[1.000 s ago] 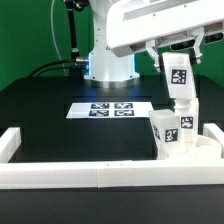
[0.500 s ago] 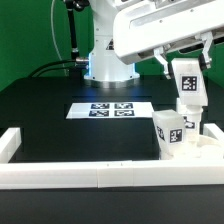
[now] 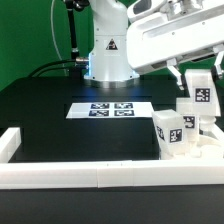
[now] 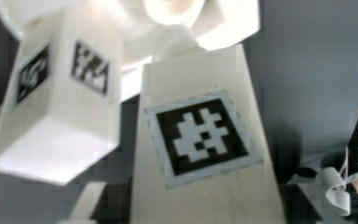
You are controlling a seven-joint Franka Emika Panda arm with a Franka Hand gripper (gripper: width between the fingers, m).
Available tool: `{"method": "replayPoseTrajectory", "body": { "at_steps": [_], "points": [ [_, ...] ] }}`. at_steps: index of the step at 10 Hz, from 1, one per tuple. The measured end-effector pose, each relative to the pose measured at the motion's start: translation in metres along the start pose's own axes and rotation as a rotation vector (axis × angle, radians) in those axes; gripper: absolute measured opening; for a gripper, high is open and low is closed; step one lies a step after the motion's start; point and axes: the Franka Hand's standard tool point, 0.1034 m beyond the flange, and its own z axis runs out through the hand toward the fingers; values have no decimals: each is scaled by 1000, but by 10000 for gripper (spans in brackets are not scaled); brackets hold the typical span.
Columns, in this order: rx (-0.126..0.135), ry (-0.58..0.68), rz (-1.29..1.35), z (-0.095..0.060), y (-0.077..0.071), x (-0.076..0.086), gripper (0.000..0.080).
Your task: Assemble stool
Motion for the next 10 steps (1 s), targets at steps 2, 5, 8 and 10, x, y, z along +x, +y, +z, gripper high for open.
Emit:
{"method": "replayPoseTrajectory", "body": {
  "at_steps": [2,5,8,10],
  "points": [
    [-3,-13,2,8,-2,-9,325],
    [-10,-39,7,20,-3,-22,325],
    [-19,-57,-3,21,2,-20,325],
    [-23,-55,-6,22,6,-19,325]
  ]
}}
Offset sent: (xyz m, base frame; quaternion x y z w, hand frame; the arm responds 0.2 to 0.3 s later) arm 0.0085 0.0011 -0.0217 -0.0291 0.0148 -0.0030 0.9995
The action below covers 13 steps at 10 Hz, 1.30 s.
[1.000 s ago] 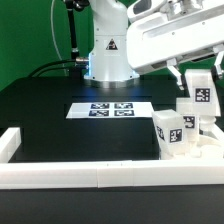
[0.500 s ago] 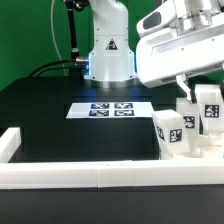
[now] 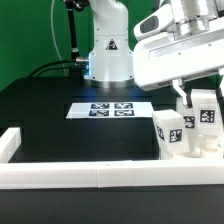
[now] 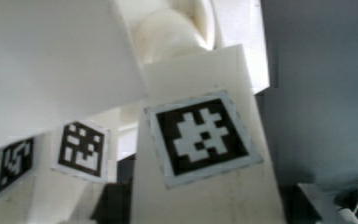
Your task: Assemble stool
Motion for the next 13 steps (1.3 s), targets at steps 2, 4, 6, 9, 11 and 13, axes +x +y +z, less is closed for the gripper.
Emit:
{"method": "replayPoseTrajectory", "body": {
  "at_steps": [2,4,6,9,11,13],
  "points": [
    [-5,4,0,1,4,4,325],
    [0,4,-3,4,-1,4,325],
    [0,0,-3,8,-1,2,325],
    [-7,-8,-6,10,-5,-9,325],
    [-15,19,-17,10,-4,-12,325],
    [-19,22,-17,12,-2,-16,325]
  ]
}}
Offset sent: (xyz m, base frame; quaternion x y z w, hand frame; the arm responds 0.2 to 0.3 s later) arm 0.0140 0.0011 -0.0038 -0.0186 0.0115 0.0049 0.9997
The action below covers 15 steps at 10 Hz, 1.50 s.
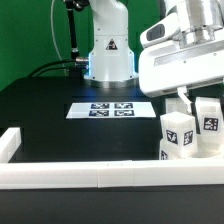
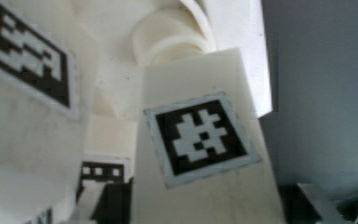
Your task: Assemble stool
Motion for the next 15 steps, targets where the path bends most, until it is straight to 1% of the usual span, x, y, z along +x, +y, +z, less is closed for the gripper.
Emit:
{"method": "replayPoseTrajectory", "body": {
  "at_steps": [3,7,8,9,10,11,12,15],
  "points": [
    [-3,2,0,0,3,1,325],
    [-2,-1,1,0,2,1,333],
    [-2,-1,0,0,2,1,553],
    [-2,-1,0,0,2,1,553],
    [-2,-1,0,0,2,1,628],
    [-2,-1,0,0,2,1,628],
    [-2,-1,0,0,2,1,645],
    [-2,-1,0,0,2,1,649]
  ]
}}
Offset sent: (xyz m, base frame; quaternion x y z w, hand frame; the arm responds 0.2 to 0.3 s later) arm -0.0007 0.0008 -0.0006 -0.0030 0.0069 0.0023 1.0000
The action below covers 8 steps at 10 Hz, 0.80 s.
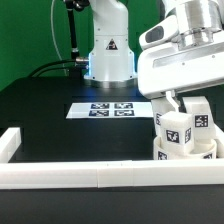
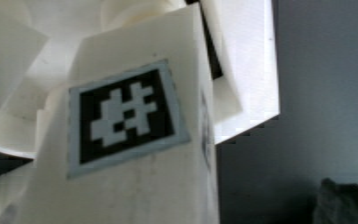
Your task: Assemble stool
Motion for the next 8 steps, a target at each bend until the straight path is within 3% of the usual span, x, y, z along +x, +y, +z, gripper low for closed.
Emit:
{"method": "replayPoseTrajectory", "body": {
  "at_steps": [1,4,5,6,8],
  "points": [
    [1,-9,-4,0,-1,0,649],
    [14,-153,-66,-21,-25,4,649],
    [10,-151,-95,-21,-26,8,649],
    [4,-123,-103,-20,-18,10,649],
    [2,-268,-90,-19,-19,1,649]
  ]
}}
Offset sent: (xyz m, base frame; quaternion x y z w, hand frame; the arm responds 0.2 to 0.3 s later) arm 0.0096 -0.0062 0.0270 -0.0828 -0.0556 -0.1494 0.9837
